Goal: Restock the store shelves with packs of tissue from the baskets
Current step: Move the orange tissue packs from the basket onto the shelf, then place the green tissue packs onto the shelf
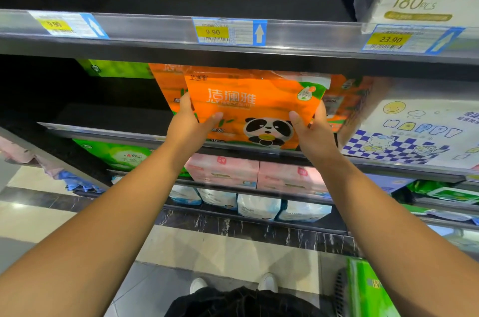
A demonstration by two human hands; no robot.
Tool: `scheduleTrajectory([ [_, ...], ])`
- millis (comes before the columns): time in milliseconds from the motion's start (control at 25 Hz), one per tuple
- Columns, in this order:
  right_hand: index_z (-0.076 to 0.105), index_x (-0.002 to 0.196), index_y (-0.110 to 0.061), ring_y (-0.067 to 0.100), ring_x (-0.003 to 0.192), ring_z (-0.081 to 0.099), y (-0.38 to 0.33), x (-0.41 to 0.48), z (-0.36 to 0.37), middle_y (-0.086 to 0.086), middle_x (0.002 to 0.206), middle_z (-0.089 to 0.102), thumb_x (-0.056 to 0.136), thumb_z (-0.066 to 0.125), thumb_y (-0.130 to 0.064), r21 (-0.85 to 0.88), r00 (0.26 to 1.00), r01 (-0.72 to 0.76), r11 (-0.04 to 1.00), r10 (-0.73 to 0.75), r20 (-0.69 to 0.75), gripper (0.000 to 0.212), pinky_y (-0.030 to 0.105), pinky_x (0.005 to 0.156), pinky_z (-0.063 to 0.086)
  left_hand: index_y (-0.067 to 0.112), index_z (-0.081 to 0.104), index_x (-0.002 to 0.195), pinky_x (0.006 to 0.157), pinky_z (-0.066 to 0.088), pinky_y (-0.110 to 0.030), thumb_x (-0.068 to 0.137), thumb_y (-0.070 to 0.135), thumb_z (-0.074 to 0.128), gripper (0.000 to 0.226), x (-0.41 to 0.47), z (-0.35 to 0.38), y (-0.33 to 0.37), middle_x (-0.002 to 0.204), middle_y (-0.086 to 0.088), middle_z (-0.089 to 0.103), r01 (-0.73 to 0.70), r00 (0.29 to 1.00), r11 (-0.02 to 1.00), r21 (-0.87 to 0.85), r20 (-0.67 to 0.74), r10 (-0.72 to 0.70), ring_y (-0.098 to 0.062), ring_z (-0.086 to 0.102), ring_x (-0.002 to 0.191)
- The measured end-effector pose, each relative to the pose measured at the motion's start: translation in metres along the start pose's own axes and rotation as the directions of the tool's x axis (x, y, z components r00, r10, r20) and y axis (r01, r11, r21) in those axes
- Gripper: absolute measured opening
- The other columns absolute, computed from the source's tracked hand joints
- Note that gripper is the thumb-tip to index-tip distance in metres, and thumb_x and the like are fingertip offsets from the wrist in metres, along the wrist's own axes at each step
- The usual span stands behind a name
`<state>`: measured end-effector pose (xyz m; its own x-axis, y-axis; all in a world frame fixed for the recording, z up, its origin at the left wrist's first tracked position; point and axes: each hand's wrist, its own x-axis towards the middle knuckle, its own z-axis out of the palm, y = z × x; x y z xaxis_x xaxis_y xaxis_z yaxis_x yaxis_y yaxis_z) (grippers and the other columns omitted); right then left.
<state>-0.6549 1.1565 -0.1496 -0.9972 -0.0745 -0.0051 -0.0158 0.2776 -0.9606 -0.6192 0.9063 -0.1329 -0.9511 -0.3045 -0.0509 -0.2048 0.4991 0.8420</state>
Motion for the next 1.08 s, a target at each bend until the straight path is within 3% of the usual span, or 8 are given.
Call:
scheduleTrajectory([
  [120,0.035,0.135,-0.025,-0.007,0.108,0.056,0.011,-0.013,0.0,-0.013,0.124,0.056,0.098,0.055,-0.028,0.006,1.0,0.011,1.0,-0.011,0.003,0.043,0.014,0.077,0.051,0.03,0.032,0.137,0.096,0.045,-0.036,0.08,0.039,0.075,0.072,-0.018,0.002,-0.02,0.13,0.004,0.053,-0.09,0.995,0.995,0.047,-0.032,0.092,-0.017,0.051,0.12],
  [200,0.036,0.138,-0.034,-0.002,0.113,0.054,0.009,-0.025,0.002,-0.016,0.125,0.057,0.095,0.059,-0.034,-0.012,0.999,-0.039,0.999,0.038,-0.038,0.049,0.022,0.088,0.05,0.025,0.034,0.138,0.096,0.044,-0.035,0.077,0.035,0.078,0.076,-0.03,0.003,-0.024,0.134,-0.002,0.05,-0.146,0.987,0.98,0.136,-0.052,0.154,-0.019,0.049,0.122],
  [360,0.035,0.139,-0.031,-0.02,0.109,0.046,0.002,-0.063,0.012,-0.014,0.122,0.05,0.089,0.067,-0.031,-0.29,0.99,-0.072,0.954,0.033,-0.138,0.059,0.007,0.087,0.045,0.021,0.04,0.136,0.094,0.044,-0.04,0.077,0.044,0.076,0.074,-0.043,-0.003,-0.025,0.132,-0.005,0.051,-0.312,0.949,0.868,0.386,0.078,0.307,-0.026,0.05,0.119],
  [440,0.025,0.15,-0.027,0.017,0.132,0.043,0.008,-0.088,0.015,0.007,0.146,0.038,0.087,0.067,-0.04,-0.519,0.986,-0.09,0.85,0.002,-0.166,0.077,0.037,0.102,0.044,0.019,0.04,0.139,0.1,0.04,-0.042,0.077,0.047,0.075,0.077,-0.049,-0.004,-0.026,0.136,-0.006,0.05,-0.432,0.902,0.783,0.447,0.194,0.386,-0.028,0.047,0.123],
  [520,0.018,0.153,-0.026,0.036,0.137,0.034,0.017,-0.117,0.015,0.015,0.155,0.024,0.088,0.063,-0.047,-0.67,0.98,-0.177,0.721,0.064,-0.19,0.082,0.049,0.104,0.039,0.015,0.041,0.14,0.103,0.037,-0.042,0.077,0.048,0.074,0.078,-0.058,0.001,-0.024,0.139,-0.008,0.048,-0.556,0.831,0.683,0.473,0.295,0.472,-0.03,0.045,0.126],
  [680,0.019,0.153,-0.026,0.039,0.138,0.032,0.032,-0.186,0.006,0.017,0.157,0.022,0.087,0.057,-0.057,-0.78,0.941,-0.336,0.528,0.159,-0.298,0.082,0.052,0.107,0.036,0.013,0.037,0.142,0.11,0.03,-0.045,0.08,0.052,0.069,0.08,-0.08,0.03,-0.02,0.144,-0.013,0.041,-0.754,0.656,0.489,0.438,0.486,0.577,-0.033,0.037,0.132],
  [920,0.026,0.152,-0.025,0.039,0.133,0.039,0.065,-0.297,-0.03,0.019,0.153,0.029,0.083,0.057,-0.063,-0.685,0.805,-0.591,0.427,0.258,-0.534,0.085,0.048,0.103,0.039,0.014,0.042,0.138,0.107,0.035,-0.046,0.074,0.054,0.073,0.081,-0.149,0.102,0.001,0.142,-0.016,0.044,-0.917,0.395,0.299,0.262,0.69,0.606,-0.037,0.043,0.129],
  [1080,0.026,0.151,-0.025,0.04,0.134,0.037,0.092,-0.358,-0.065,0.02,0.153,0.029,0.082,0.057,-0.063,-0.588,0.703,-0.71,0.388,0.335,-0.628,0.085,0.051,0.104,0.039,0.009,0.05,0.133,0.097,0.044,-0.05,0.065,0.049,0.081,0.085,-0.201,0.159,0.017,0.131,-0.02,0.053,-0.96,0.252,0.258,0.111,0.743,0.619,-0.042,0.052,0.117],
])
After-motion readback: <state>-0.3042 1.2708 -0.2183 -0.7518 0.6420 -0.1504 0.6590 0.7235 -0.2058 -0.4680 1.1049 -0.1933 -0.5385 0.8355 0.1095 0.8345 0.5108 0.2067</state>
